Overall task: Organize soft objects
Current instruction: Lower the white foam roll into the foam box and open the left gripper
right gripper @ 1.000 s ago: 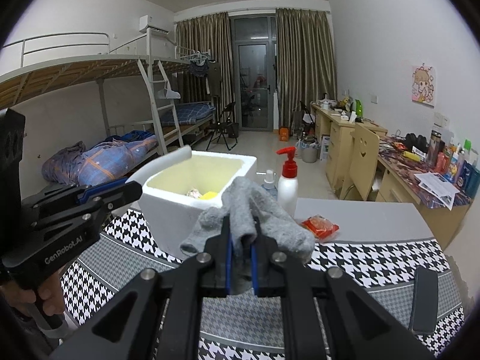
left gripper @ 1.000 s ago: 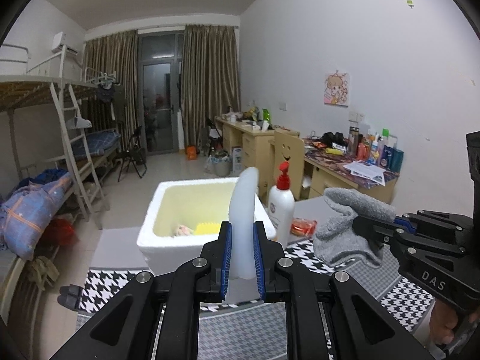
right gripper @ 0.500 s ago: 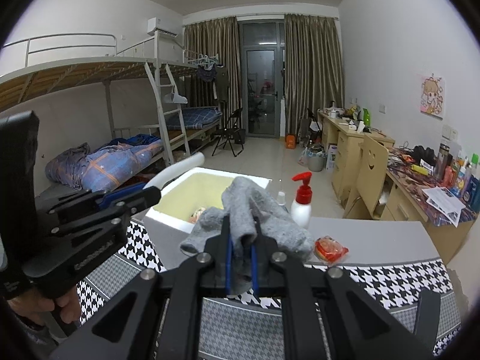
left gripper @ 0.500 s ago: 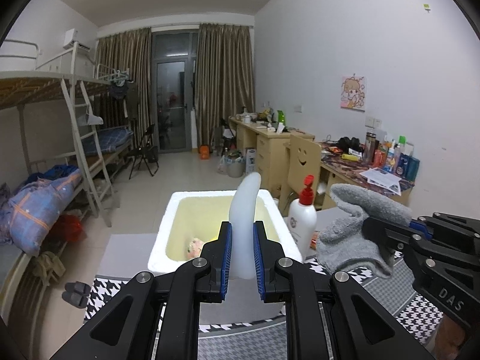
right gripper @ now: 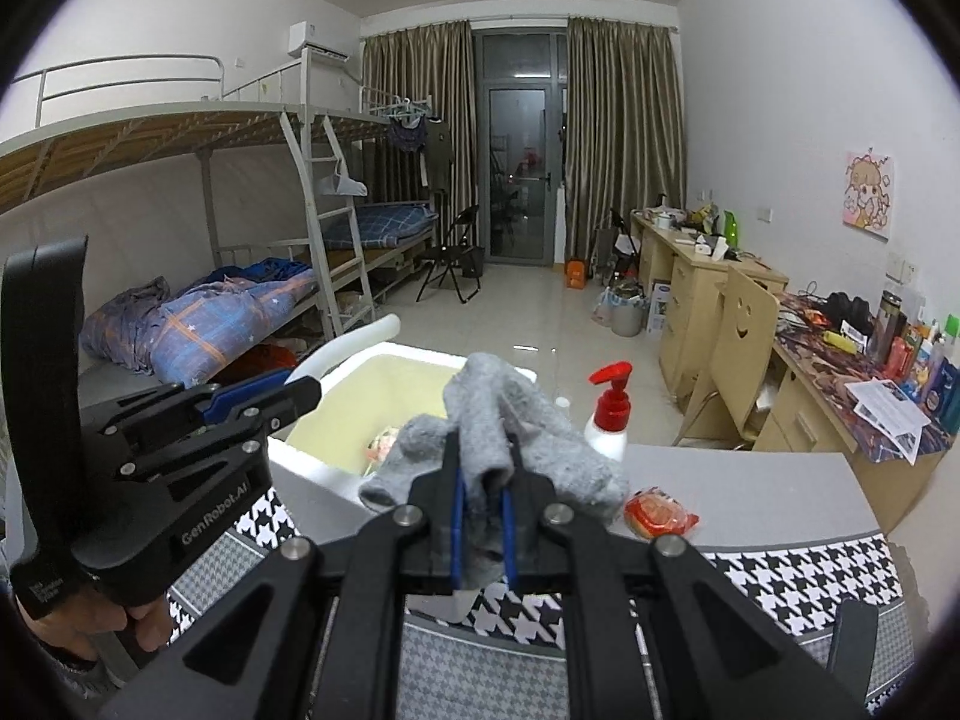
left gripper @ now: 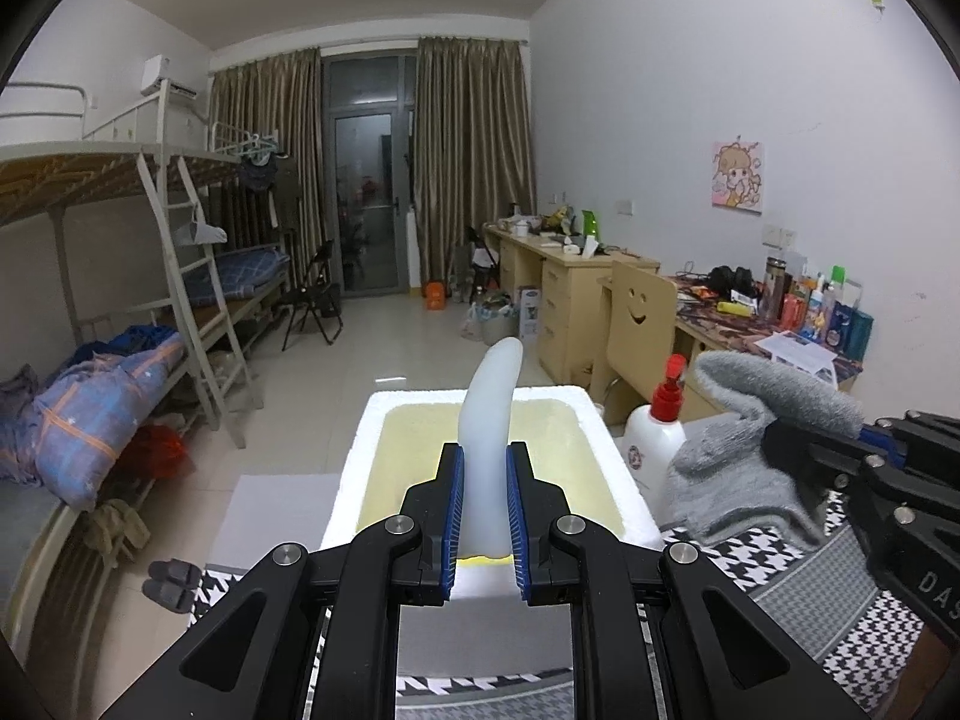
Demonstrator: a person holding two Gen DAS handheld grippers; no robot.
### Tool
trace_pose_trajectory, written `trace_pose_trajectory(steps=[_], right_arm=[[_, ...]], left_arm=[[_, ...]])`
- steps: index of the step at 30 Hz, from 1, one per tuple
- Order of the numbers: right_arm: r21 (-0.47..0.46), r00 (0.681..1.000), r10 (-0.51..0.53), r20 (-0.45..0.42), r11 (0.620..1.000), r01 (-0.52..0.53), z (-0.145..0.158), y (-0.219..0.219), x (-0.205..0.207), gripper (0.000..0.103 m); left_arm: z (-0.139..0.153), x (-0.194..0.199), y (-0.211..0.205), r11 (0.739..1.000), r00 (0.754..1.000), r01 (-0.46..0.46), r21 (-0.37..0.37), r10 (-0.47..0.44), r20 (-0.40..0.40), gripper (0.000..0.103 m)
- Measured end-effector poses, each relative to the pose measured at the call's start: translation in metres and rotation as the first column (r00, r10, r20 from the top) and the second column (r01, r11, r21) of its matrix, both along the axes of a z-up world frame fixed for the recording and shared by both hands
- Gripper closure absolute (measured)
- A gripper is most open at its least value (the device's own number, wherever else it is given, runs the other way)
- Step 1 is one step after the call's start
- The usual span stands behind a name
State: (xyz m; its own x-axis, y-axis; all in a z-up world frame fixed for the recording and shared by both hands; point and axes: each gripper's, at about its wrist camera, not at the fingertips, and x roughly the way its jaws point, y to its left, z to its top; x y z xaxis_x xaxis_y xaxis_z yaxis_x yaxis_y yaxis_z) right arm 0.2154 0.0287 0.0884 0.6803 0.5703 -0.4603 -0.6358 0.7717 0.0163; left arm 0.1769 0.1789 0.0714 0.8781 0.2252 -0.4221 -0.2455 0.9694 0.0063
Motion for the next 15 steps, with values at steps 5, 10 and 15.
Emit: trace_pose_trajectory(steps=[5, 10, 15], right_arm=[[-0.001, 1.000, -0.008, -0.003, 1.000, 0.008, 0.002, 0.004, 0.007, 0.090], [-0.008, 1.000, -0.013, -0.011, 1.000, 0.013, 0.001, 0.008, 0.013, 0.090], [-0.007, 1.000, -0.023, -0.017, 1.000, 0.023, 0.001, 0.011, 0.020, 0.090]], left_arm=[[-0.005, 0.011, 0.005, 1.000, 1.000, -0.007, -0.006, 0.007, -0.014, 0.088], [-0.011, 0.021, 0.008, 1.000, 0.999, 0.000, -0.021, -0.001, -0.036, 0.088], [-0.015, 0.030, 0.016, 0.999, 0.998, 0.007, -0.035, -0.009, -0.055, 0.088]])
